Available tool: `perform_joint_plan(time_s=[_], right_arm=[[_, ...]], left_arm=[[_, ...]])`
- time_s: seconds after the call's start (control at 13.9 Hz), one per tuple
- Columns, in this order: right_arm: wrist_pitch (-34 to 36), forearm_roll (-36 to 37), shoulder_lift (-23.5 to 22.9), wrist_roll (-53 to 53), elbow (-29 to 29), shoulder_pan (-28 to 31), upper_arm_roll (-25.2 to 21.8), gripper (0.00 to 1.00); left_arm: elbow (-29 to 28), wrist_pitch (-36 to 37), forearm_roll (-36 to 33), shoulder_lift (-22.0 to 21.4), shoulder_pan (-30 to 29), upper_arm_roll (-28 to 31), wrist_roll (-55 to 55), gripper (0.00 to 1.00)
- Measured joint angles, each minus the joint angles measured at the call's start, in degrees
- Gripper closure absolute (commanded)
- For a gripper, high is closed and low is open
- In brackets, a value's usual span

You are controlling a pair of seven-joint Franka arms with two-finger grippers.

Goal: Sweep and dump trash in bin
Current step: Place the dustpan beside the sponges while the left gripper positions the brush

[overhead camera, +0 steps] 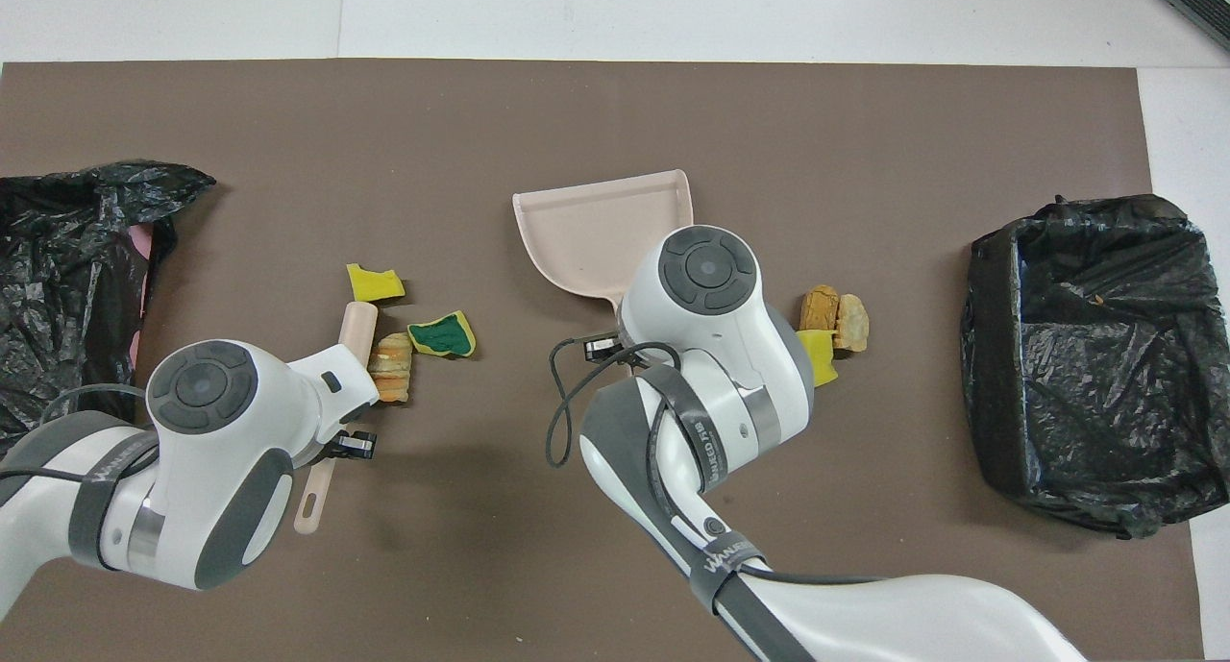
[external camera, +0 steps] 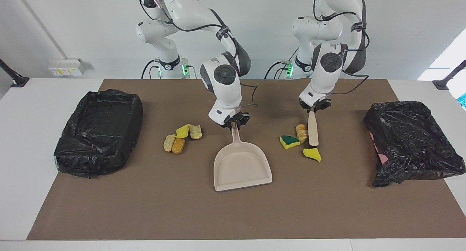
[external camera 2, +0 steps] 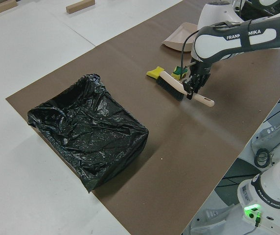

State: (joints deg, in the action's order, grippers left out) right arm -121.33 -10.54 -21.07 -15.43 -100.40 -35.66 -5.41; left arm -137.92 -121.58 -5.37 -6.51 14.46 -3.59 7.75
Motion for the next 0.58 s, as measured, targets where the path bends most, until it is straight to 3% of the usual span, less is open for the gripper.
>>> perform_joint_plan(time_s=[0.36, 0.58], right_arm=[[11.16, 0.32, 8.33, 25.55, -0.58, 6.81, -0.48, 1.0], [12.23, 3.79, 12.09, 42.71, -5.34, 7.29, -0.43, 1.0]], left_arm=[[0.03, 0.0, 3.48, 0.01, 5.42, -0.1, 0.09, 1.0], [0.31, 0.0, 5.37, 0.02, 8.12, -0.11, 4.23, 1.0]])
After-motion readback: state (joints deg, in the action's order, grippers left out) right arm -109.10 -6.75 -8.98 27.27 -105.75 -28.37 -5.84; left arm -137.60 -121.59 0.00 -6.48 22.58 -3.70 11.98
